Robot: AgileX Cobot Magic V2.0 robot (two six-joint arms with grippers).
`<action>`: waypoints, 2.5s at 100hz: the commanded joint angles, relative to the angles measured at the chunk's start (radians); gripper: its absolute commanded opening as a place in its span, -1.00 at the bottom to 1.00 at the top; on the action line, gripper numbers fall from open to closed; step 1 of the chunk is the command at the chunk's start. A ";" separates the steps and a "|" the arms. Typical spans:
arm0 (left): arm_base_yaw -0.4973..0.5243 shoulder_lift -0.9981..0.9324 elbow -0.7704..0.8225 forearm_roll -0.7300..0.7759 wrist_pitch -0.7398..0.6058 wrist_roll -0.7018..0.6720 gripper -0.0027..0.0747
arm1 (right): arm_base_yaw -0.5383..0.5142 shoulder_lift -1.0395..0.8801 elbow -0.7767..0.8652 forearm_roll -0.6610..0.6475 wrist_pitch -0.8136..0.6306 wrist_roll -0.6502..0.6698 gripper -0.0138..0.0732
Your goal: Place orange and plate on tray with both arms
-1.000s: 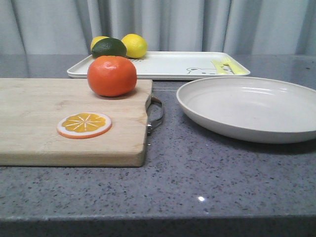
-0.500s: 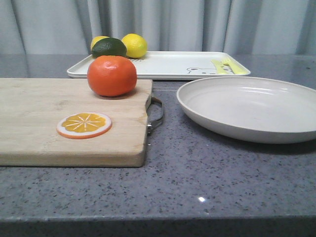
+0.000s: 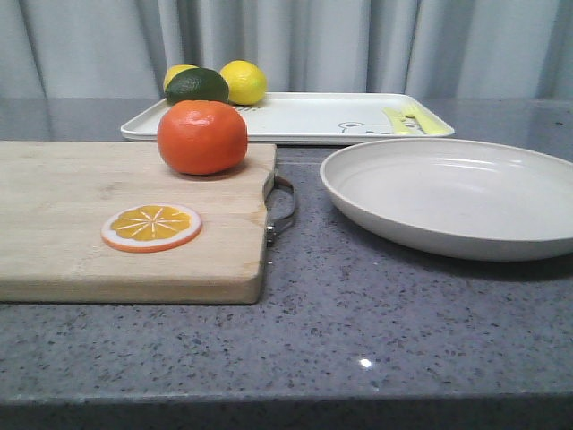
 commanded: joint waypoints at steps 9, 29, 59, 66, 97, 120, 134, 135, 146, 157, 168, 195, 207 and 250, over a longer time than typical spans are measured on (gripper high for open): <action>0.003 0.112 -0.120 -0.006 -0.066 0.000 -0.98 | -0.005 0.066 -0.126 -0.001 0.049 -0.013 -0.83; 0.003 0.284 -0.217 -0.135 -0.064 0.000 -0.98 | -0.005 0.228 -0.240 -0.001 0.109 -0.013 -0.83; 0.003 0.439 -0.280 -0.137 -0.135 0.000 -0.98 | -0.004 0.410 -0.355 0.001 0.107 -0.012 -0.83; 0.003 0.459 -0.280 -0.137 -0.143 0.000 -0.98 | -0.004 0.420 -0.355 0.018 0.097 -0.011 -0.83; 0.003 0.537 -0.304 -0.128 -0.156 0.000 -0.98 | -0.004 0.511 -0.453 0.026 0.200 -0.011 -0.83; 0.003 0.652 -0.382 -0.084 -0.086 0.000 -0.44 | -0.004 0.600 -0.504 0.026 0.232 -0.011 -0.83; 0.003 0.714 -0.426 -0.084 -0.086 0.000 0.22 | -0.004 0.619 -0.506 0.026 0.230 -0.011 -0.83; 0.003 0.716 -0.429 -0.084 -0.086 0.000 0.25 | -0.004 0.619 -0.506 0.026 0.230 -0.011 -0.83; -0.007 0.765 -0.471 -0.084 -0.067 0.000 0.51 | -0.004 0.619 -0.506 0.026 0.230 -0.011 -0.83; -0.051 0.826 -0.530 -0.084 -0.009 0.000 0.53 | -0.004 0.619 -0.506 0.028 0.230 -0.011 -0.83; -0.123 0.900 -0.593 -0.086 0.032 0.000 0.53 | -0.004 0.619 -0.506 0.028 0.232 -0.011 -0.83; -0.312 1.086 -0.771 -0.090 0.147 0.000 0.54 | -0.004 0.619 -0.506 0.028 0.234 -0.011 -0.83; -0.385 1.160 -0.854 -0.092 0.207 0.000 0.54 | -0.004 0.619 -0.506 0.028 0.232 -0.011 -0.83; -0.469 1.461 -1.235 -0.237 0.601 0.000 0.54 | -0.004 0.619 -0.506 0.028 0.230 -0.011 -0.83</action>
